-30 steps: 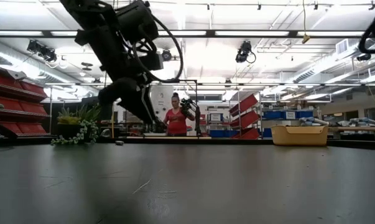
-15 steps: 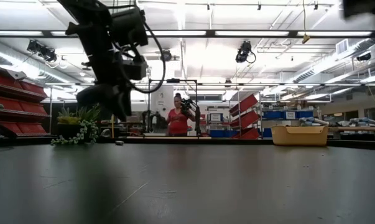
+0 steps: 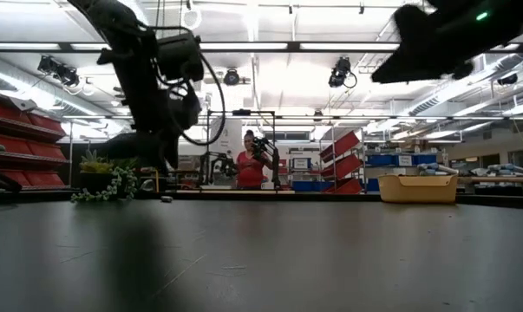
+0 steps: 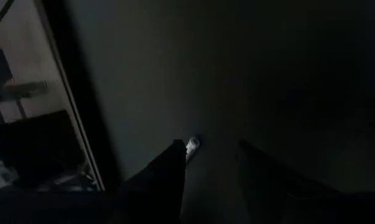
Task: Sort batteries
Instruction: Put the silver battery into the green bin
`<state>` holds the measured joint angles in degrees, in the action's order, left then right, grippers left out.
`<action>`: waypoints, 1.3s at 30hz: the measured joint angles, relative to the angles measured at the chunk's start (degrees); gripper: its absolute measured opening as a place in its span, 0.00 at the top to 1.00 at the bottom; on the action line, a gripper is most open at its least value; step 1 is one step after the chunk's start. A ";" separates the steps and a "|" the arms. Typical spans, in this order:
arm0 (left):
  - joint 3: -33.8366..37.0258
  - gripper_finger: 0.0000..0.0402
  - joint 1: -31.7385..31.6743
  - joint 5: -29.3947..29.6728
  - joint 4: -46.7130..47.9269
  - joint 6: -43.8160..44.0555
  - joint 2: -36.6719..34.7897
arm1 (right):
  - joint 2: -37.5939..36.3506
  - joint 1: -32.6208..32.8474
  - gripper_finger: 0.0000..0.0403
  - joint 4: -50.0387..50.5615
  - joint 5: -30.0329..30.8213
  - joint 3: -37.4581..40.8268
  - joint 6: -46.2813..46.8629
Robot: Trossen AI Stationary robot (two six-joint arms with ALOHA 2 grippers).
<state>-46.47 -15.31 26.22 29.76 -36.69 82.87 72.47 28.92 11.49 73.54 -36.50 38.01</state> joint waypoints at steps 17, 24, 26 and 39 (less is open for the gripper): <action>-5.83 0.62 -5.34 6.33 3.80 -9.49 12.40 | 9.93 -13.46 0.75 -60.86 -24.78 12.85 -41.17; -8.69 0.62 -8.67 6.29 5.77 -13.28 16.62 | 10.88 -14.20 0.75 -62.58 -28.09 12.36 -41.52; -9.11 0.62 -9.93 6.25 6.03 -14.62 17.57 | 10.82 -14.20 0.76 -62.58 -28.26 12.36 -41.63; -13.85 0.65 -13.63 1.49 11.55 -18.66 23.65 | 10.88 -14.18 0.77 -63.28 -28.70 12.34 -42.06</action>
<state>-60.32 -28.94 27.71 41.31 -55.35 106.53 83.35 14.74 -51.79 44.84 -24.16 -4.05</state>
